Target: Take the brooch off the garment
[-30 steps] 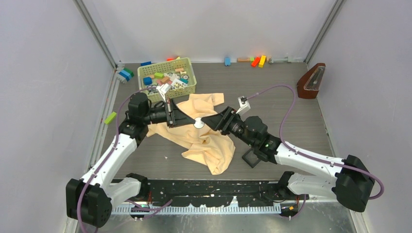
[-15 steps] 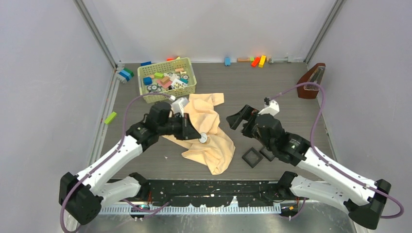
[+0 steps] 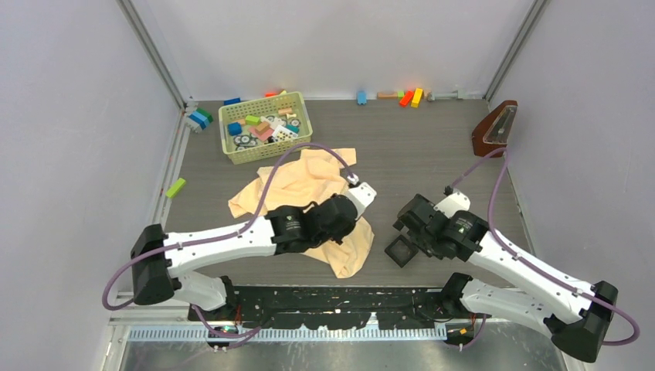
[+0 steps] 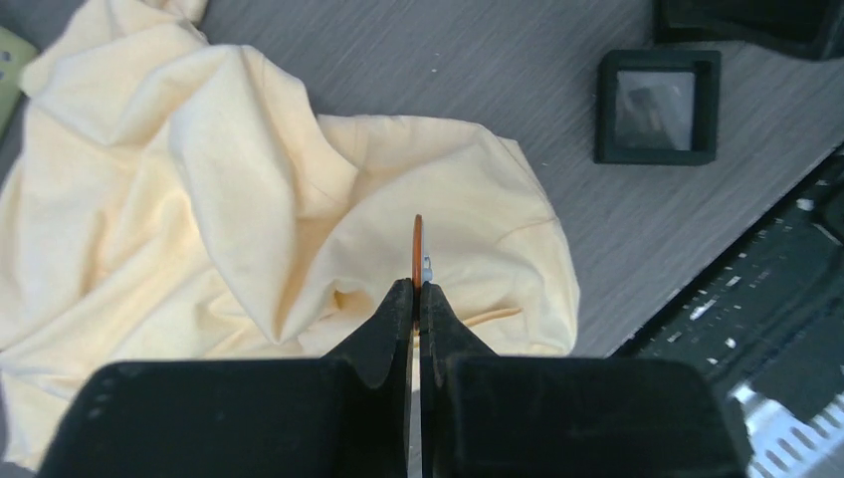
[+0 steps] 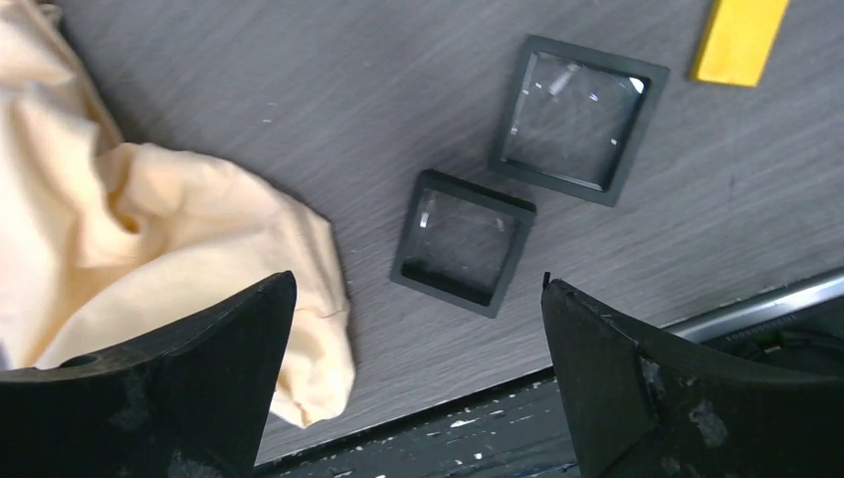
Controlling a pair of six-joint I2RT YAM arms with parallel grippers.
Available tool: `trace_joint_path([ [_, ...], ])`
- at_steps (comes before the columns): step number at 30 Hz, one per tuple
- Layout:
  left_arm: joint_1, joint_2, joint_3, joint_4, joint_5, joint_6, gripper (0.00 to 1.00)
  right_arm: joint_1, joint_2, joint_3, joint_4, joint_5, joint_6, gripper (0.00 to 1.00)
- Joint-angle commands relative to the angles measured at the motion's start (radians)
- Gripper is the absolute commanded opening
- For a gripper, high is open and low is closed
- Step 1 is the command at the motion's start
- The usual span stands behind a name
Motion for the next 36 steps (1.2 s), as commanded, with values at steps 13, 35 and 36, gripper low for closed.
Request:
trace_joint_path([
  [13,-0.159,0.138,0.039,-0.042,-0.304,0.123,0.00,-0.192,0.121,-0.209,0.304,-0.221,-0.044,1.00],
  [35,-0.155,0.000,-0.064,0.053,-0.279,0.107,0.00,-0.204,0.292,-0.228,0.316,-0.245,-0.090,0.96],
  [36,-0.155,0.000,-0.062,0.055,-0.278,0.107,0.00,-0.204,0.279,-0.223,0.306,-0.242,-0.091,0.96],
])
